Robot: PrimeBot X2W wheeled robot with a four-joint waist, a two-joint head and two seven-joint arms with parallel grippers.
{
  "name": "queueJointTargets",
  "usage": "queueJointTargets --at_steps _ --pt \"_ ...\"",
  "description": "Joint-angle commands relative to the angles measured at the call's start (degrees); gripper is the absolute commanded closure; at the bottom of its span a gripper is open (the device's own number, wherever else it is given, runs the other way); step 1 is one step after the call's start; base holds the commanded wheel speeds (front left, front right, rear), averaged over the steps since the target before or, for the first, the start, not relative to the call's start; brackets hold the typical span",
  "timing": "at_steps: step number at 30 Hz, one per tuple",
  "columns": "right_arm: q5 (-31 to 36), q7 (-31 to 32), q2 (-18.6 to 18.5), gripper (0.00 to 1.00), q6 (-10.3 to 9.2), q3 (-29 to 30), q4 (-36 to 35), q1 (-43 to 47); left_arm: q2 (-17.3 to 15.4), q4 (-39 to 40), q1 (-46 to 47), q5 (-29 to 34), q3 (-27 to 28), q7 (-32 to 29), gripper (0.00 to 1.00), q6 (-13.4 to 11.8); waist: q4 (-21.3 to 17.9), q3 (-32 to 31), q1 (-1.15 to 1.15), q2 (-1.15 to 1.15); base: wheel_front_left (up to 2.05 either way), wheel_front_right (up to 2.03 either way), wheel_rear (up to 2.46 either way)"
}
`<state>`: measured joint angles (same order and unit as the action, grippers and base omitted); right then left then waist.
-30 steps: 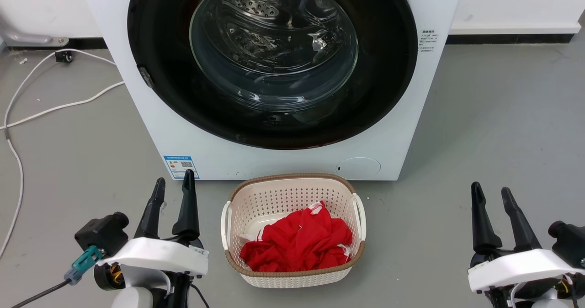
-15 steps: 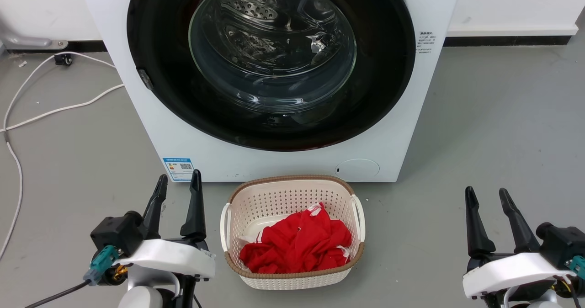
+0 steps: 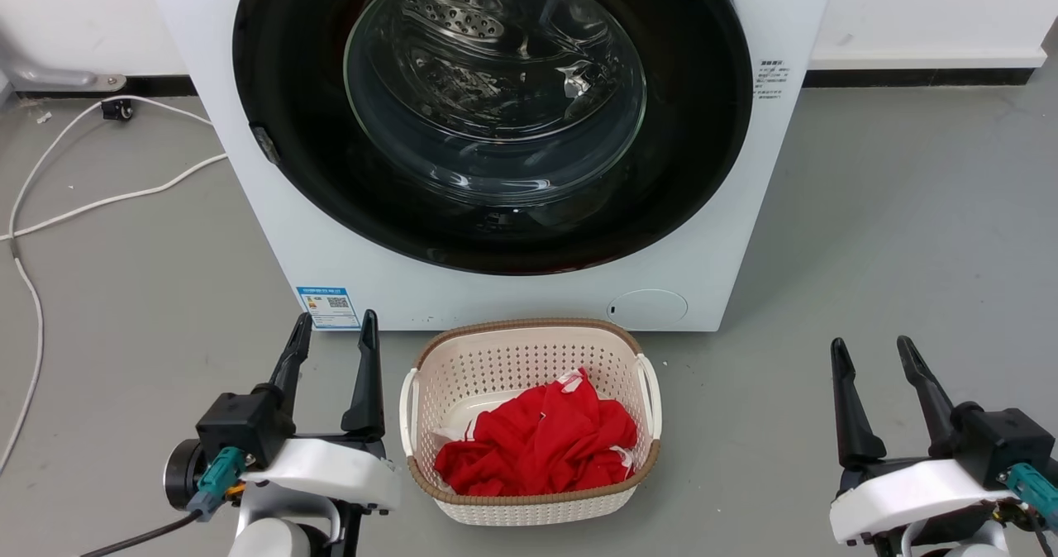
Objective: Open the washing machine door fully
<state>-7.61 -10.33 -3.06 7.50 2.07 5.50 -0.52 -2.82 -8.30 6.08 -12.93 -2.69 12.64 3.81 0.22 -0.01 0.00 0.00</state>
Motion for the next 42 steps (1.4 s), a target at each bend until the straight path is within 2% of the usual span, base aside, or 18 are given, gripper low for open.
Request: queueJointTargets --at_steps 1,21,34,35,36,37,42 --pt "1.7 -0.5 0.2 0.00 -0.02 -0.1 -0.6 0.6 -0.1 -0.1 -0.2 1.8 -0.2 0.5 0.00 -0.4 0.0 0.0 0.00 0.00 0.00 0.00 0.00" --pt "9.8 -1.8 0.3 0.00 -0.03 -0.5 -0.9 1.3 -0.1 -1.7 0.0 10.4 -0.7 2.7 0.00 -1.3 0.3 -0.2 0.00 0.00 0.00 0.00 0.00" --pt "8.3 -1.6 0.3 0.00 -0.03 0.0 -0.4 1.3 -0.1 -2.2 -0.1 9.8 -0.8 2.6 0.00 -1.2 0.5 -0.1 0.00 0.00 0.00 0.00 0.00" --pt "8.3 -1.5 0.3 0.29 -0.03 0.0 -0.3 1.3 -0.1 -2.2 0.0 9.8 -0.8 2.6 0.00 -1.2 0.5 -0.1 0.00 0.00 0.00 0.00 0.00" --pt "8.0 -1.5 0.3 0.85 -0.03 0.1 -0.2 1.3 -0.1 -2.2 0.0 9.8 -0.8 2.6 0.00 -1.1 0.5 -0.1 0.00 0.00 0.00 0.00 0.00" --pt "7.8 -1.5 0.3 1.00 -0.03 0.2 -0.2 1.3 -0.1 -2.3 0.1 9.8 -0.8 2.6 0.00 -1.1 0.5 -0.1 0.00 0.00 0.00 0.00 0.00" --pt "6.5 -1.9 0.3 1.00 -0.03 0.1 -0.1 1.0 -0.1 -2.3 0.1 9.7 -0.7 2.6 0.00 -1.1 0.5 -0.2 0.00 0.00 0.00 0.00 0.00"
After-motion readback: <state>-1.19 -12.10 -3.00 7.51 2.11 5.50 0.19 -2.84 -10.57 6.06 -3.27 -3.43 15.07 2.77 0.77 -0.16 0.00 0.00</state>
